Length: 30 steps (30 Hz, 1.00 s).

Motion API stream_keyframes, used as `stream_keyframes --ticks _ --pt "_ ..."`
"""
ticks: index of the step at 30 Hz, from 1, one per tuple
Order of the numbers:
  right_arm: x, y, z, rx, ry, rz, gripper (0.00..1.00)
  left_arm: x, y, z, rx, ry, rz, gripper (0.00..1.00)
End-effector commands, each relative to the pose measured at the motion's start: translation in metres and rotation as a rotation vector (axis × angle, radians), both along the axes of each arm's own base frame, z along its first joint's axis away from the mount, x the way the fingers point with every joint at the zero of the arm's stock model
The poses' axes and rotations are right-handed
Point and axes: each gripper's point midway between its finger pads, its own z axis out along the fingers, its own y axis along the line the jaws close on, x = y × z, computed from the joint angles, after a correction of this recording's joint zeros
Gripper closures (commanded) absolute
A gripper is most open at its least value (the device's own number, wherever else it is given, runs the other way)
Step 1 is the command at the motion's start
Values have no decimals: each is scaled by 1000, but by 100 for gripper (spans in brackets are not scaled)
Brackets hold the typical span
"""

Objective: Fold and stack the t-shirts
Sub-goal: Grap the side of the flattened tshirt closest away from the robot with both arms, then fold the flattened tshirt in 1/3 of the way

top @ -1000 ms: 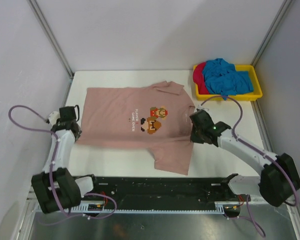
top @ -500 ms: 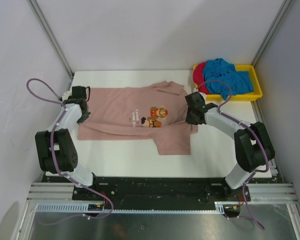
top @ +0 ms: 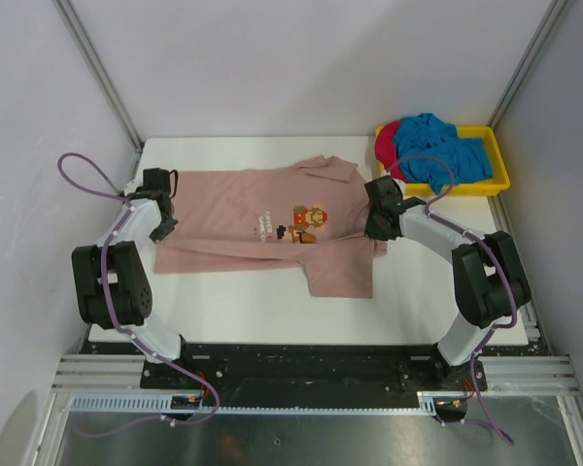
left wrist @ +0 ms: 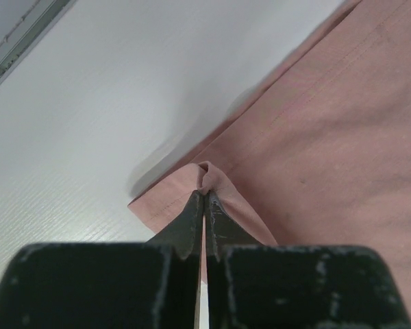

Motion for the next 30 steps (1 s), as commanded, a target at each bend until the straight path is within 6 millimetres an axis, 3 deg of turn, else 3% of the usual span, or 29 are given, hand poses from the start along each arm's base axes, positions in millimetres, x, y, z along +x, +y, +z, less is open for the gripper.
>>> stream_keyframes --ticks 1,12,20,25,27,28,30 --pt "12 1 27 20 -71 -7 100 11 9 26 56 -80 24 100" --pt "8 -6 47 36 -104 -24 100 9 17 35 76 -87 18 100" --pt "12 -3 34 50 -85 -22 100 15 14 21 51 -59 12 100" --pt "15 -1 24 50 -69 -19 100 31 8 8 12 -60 -25 100" --pt "15 -1 19 49 -60 -19 92 41 5 6 -4 -70 -50 99" --pt "16 -1 19 47 -60 -19 82 45 4 5 -13 -73 -64 95" --pt "15 -2 23 45 -69 -16 61 50 3 7 -21 -80 -83 71"
